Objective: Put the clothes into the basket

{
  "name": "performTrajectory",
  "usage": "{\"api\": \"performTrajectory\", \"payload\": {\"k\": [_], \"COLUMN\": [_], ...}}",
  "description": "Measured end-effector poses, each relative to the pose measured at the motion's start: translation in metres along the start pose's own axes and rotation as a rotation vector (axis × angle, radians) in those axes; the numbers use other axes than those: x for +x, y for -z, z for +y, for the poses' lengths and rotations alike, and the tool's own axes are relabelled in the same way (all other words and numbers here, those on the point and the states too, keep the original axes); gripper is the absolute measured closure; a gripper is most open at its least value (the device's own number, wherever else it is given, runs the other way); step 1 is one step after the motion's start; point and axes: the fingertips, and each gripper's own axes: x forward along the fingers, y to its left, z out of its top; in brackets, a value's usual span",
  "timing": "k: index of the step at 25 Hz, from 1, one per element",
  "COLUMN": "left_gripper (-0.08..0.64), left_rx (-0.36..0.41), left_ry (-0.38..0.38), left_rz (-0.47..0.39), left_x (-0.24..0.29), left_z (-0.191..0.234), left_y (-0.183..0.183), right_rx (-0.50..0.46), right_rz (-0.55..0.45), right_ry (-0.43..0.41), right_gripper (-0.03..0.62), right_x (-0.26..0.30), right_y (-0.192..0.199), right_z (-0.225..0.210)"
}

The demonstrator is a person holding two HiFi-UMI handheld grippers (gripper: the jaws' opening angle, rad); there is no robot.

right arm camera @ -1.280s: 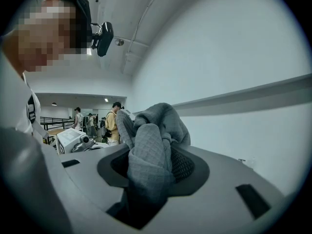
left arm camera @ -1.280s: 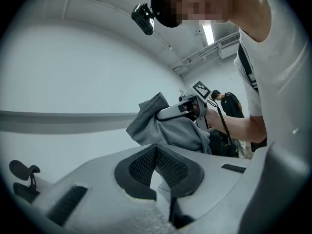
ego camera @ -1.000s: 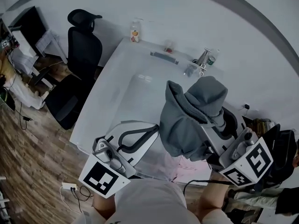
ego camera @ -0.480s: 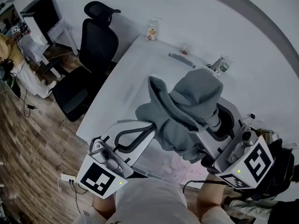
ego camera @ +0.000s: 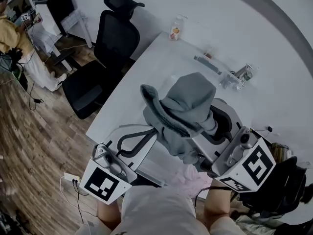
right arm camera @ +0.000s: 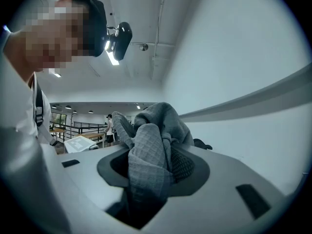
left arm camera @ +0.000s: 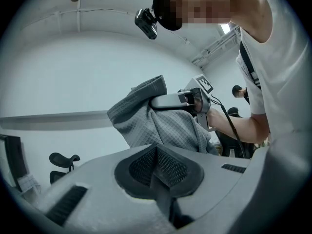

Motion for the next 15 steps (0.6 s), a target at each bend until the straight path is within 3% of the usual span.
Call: {"api": "performTrajectory", "payload": {"k": [15], "left_gripper": [0.555], "left_rx": [-0.116], "left_ry": [0.020], "left_rz": [0.108], "left_x": [-0.007], "left_z": [0.003], "left_y": [0.080], "right_rx": [0.160], "right_rz": [0.177], "right_ry": [-0.014], "right_gripper": [0.419], "right_x": [0.026], "right_y": [0.133], "right_z": [-0.008]}}
